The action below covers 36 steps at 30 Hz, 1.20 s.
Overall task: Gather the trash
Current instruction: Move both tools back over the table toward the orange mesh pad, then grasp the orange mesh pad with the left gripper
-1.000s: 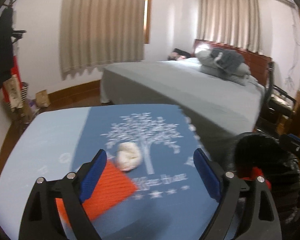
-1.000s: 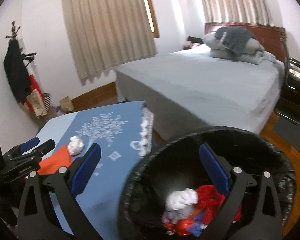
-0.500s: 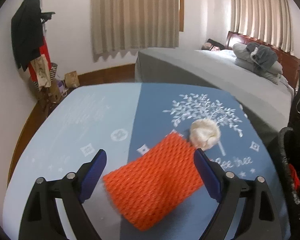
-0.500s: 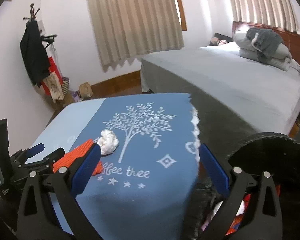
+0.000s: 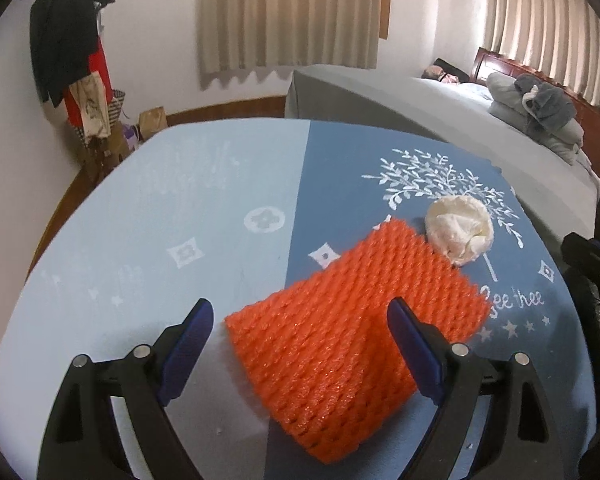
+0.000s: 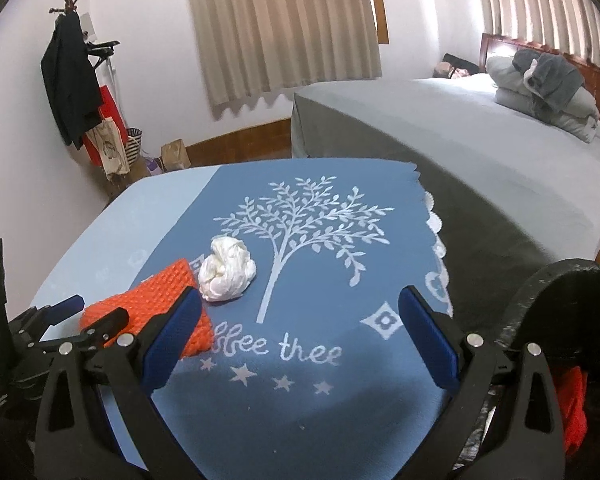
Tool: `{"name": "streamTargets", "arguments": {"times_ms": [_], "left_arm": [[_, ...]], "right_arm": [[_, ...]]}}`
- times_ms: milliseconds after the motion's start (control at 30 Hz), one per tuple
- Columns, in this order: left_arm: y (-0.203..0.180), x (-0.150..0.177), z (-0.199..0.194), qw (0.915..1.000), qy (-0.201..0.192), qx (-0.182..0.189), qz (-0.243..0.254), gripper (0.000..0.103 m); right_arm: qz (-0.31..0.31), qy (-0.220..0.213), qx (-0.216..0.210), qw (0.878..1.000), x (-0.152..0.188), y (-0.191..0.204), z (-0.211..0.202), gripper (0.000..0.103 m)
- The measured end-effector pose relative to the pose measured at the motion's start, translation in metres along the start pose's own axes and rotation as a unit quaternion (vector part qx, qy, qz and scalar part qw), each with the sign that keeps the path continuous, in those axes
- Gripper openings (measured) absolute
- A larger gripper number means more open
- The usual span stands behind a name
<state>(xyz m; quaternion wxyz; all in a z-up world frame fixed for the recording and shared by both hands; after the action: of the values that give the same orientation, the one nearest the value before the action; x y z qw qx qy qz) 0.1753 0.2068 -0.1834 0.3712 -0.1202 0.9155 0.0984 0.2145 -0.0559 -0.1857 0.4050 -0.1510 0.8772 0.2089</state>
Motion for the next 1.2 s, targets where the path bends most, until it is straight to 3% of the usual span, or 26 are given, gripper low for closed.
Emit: {"name": "streamTargets", "arguments": {"times_ms": [367, 433, 600, 700, 967, 1200], "left_arm": [[-0.005, 0.003, 0.012, 0.9991, 0.035, 0.024, 0.003, 0.084], [-0.006, 0.003, 0.011, 0.9989, 0.034, 0.031, 0.004, 0.077], [-0.015, 0.004, 0.006, 0.9981, 0.026, 0.054, 0.017, 0.039], [-0.022, 0.004, 0.003, 0.9971, 0.021, 0.069, 0.022, 0.023], [-0.016, 0.001, -0.009, 0.9975, -0.004, 0.071, -0.002, 0.016], [0.007, -0.016, -0.014, 0.9984, -0.039, 0.031, -0.027, 0.016]], "right_arm": [[-0.008, 0.012, -0.004, 1.000, 0.003, 0.004, 0.013, 0.096], [-0.008, 0.014, -0.004, 1.000, 0.004, 0.003, 0.014, 0.096], [-0.006, 0.017, -0.002, 1.000, 0.005, 0.003, 0.016, 0.096], [-0.005, 0.019, -0.001, 1.000, 0.007, 0.003, 0.018, 0.096], [-0.005, 0.019, -0.001, 1.000, 0.006, 0.001, 0.020, 0.096], [-0.010, 0.016, -0.011, 1.000, -0.004, 0.010, 0.032, 0.096]]}}
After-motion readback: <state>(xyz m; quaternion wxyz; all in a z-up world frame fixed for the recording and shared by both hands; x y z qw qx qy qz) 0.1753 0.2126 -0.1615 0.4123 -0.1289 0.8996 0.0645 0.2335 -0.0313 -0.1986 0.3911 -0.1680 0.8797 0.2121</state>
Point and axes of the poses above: each gripper's, at about its wrist camera, not at the fingertips, and z roughly the way its jaws point, y to its left, x to its underside, the point moved 2 cm from there along z, roughly the way its jaws point, and after that the axes turned 10 degrees about -x, right-handed, at the moved point
